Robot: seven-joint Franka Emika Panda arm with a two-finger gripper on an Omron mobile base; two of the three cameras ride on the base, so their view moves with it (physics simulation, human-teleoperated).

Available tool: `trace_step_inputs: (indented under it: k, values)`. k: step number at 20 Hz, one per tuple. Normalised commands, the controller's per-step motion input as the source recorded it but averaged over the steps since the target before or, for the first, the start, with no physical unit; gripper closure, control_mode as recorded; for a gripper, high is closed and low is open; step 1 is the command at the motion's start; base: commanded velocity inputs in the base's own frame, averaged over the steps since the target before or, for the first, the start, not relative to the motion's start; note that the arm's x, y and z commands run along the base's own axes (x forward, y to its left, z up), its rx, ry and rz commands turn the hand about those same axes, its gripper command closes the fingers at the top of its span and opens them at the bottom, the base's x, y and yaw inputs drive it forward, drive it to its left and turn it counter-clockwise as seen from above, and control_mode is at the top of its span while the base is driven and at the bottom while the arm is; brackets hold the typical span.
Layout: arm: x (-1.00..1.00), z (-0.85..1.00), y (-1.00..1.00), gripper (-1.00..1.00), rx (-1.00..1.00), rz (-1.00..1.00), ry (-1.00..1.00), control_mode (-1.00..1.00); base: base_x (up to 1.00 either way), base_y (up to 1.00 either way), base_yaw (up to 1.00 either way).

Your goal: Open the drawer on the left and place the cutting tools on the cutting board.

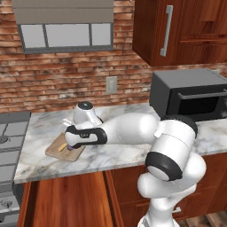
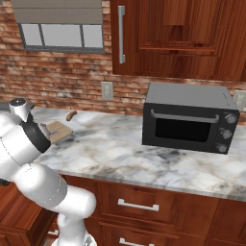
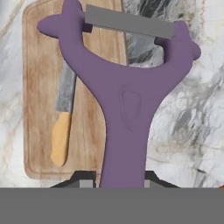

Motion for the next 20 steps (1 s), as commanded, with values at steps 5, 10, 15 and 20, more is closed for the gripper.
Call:
trace_step_inputs:
  k: [5,10,15,20]
  values:
    - [0.25,-0.16,-0.02,1.00,0.00,-0.03,0.00,-1.00,0.00,0.00,0.00]
    - [0.17,0.00,0.14,1.00,0.00,-0.02,0.00,-1.00,0.00,0.00,0.00]
    - [0.12,-0.04,0.21,1.00,0.00,0.00,0.00,-1.00,0.00,0.00,0.00]
    - [0.02,-0.05,0.03,-1.00,0.00,0.00,0.00,-1.00,0.00,0.00,0.00]
